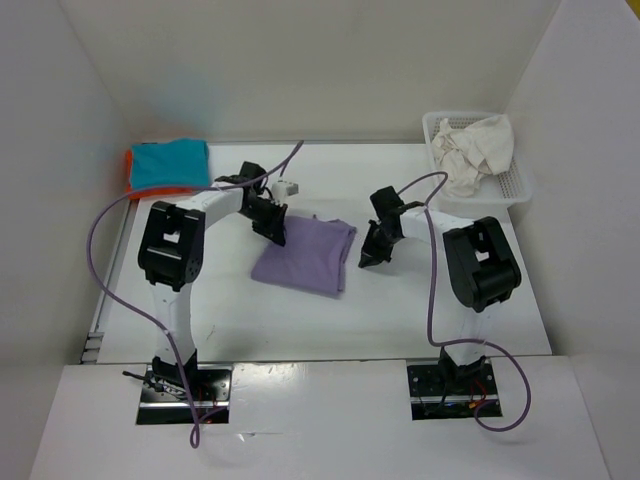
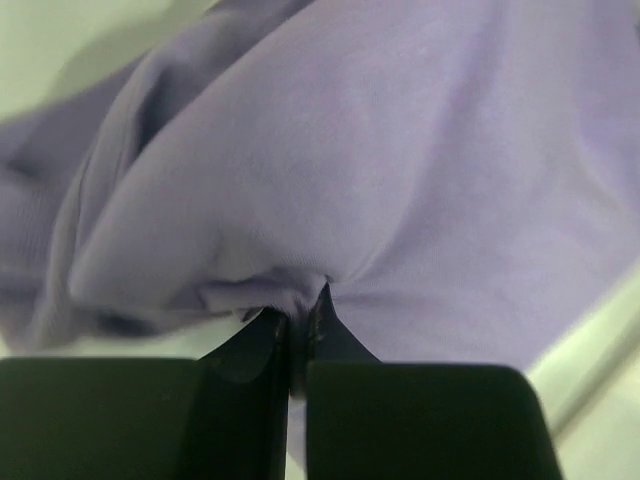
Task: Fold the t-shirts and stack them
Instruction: Put the neatly folded tshirt into the corner of the board with the left arm
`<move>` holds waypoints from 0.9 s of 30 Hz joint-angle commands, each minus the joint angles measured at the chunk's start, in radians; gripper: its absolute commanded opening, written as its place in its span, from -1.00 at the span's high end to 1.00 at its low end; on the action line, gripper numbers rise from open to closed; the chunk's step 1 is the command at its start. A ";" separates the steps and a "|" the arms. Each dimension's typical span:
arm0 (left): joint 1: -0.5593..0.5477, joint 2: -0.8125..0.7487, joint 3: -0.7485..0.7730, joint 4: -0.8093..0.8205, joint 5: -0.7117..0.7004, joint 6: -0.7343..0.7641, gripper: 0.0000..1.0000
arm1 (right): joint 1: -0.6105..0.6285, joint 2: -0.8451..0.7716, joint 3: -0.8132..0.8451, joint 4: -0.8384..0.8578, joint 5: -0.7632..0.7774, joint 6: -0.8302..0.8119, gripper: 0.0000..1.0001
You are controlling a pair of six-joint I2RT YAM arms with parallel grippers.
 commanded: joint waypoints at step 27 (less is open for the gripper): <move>0.215 0.397 1.194 -0.259 -0.942 0.369 1.00 | -0.113 -0.099 0.131 -0.178 0.174 -0.129 0.75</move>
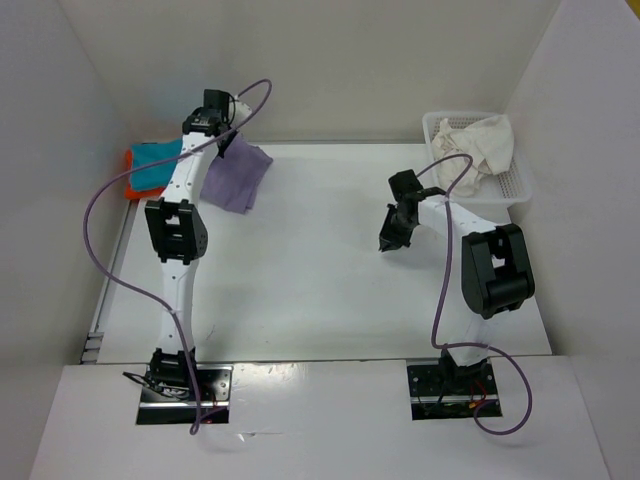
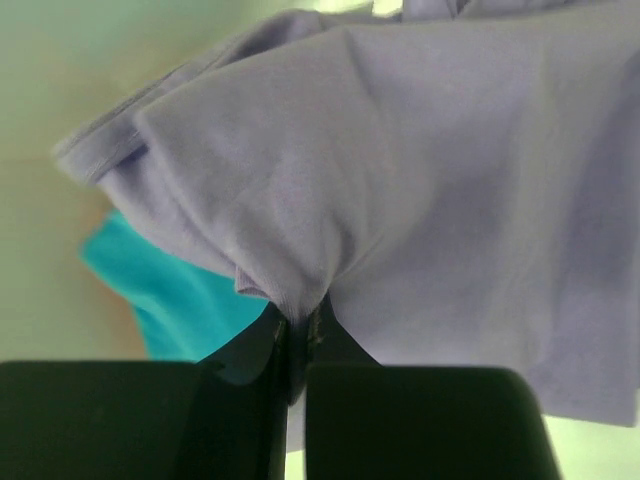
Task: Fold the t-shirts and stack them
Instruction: Put the neatly folded tshirt into the corner of the board with the left arm
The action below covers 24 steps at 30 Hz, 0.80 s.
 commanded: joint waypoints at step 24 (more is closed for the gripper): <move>0.325 0.255 0.651 -0.288 0.220 -0.035 1.00 | -0.014 0.069 0.110 -0.086 0.022 -0.025 0.75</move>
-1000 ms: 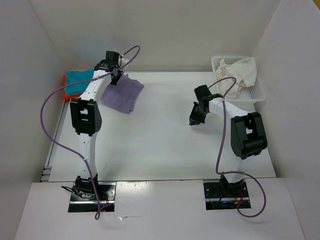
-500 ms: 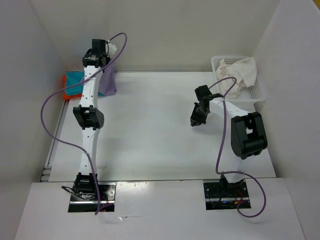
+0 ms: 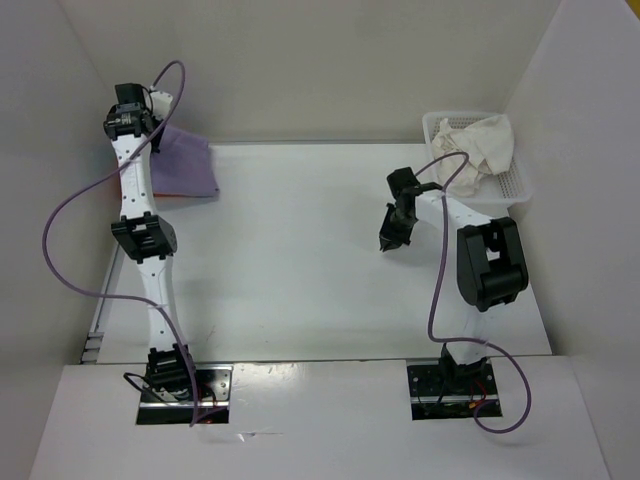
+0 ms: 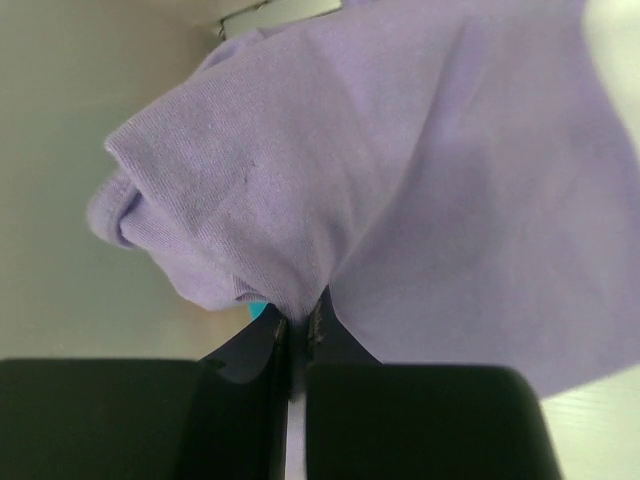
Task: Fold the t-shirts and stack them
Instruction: Put the neatly folded tshirt into the corner of the board with the left arm
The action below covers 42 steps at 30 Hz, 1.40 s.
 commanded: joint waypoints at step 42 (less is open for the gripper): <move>0.034 -0.067 0.043 -0.002 -0.032 -0.015 -0.41 | 0.040 0.089 0.114 -0.067 -0.076 -0.065 0.72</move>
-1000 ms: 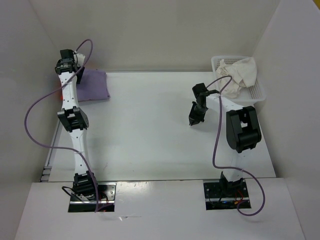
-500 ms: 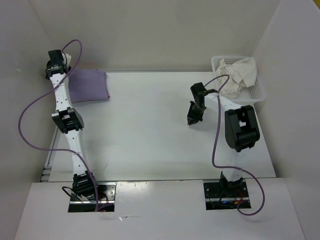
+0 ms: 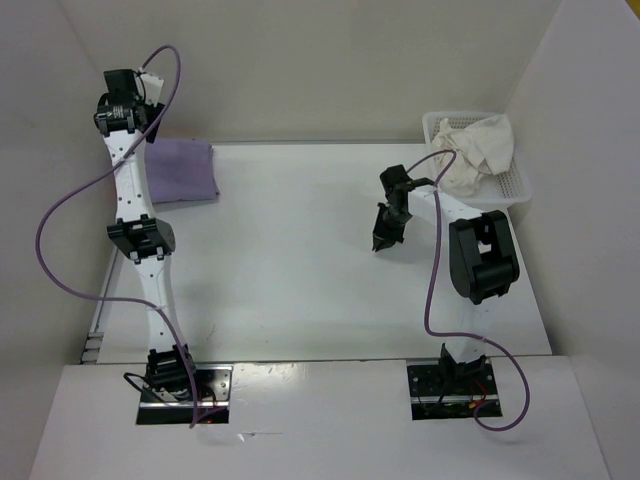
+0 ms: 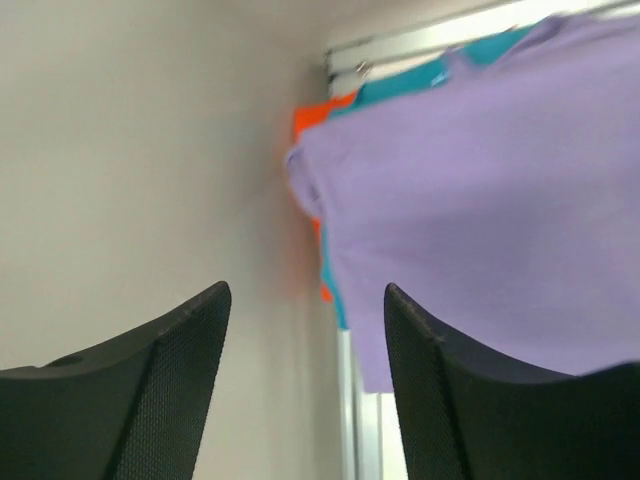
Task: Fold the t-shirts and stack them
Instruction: Put the neatly folded tshirt into the corner of the board with the left arm
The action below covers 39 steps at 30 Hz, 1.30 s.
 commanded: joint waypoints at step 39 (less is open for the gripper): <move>0.107 -0.161 0.015 -0.145 0.388 -0.001 -1.00 | 0.011 -0.164 0.121 -0.133 0.116 -0.070 0.54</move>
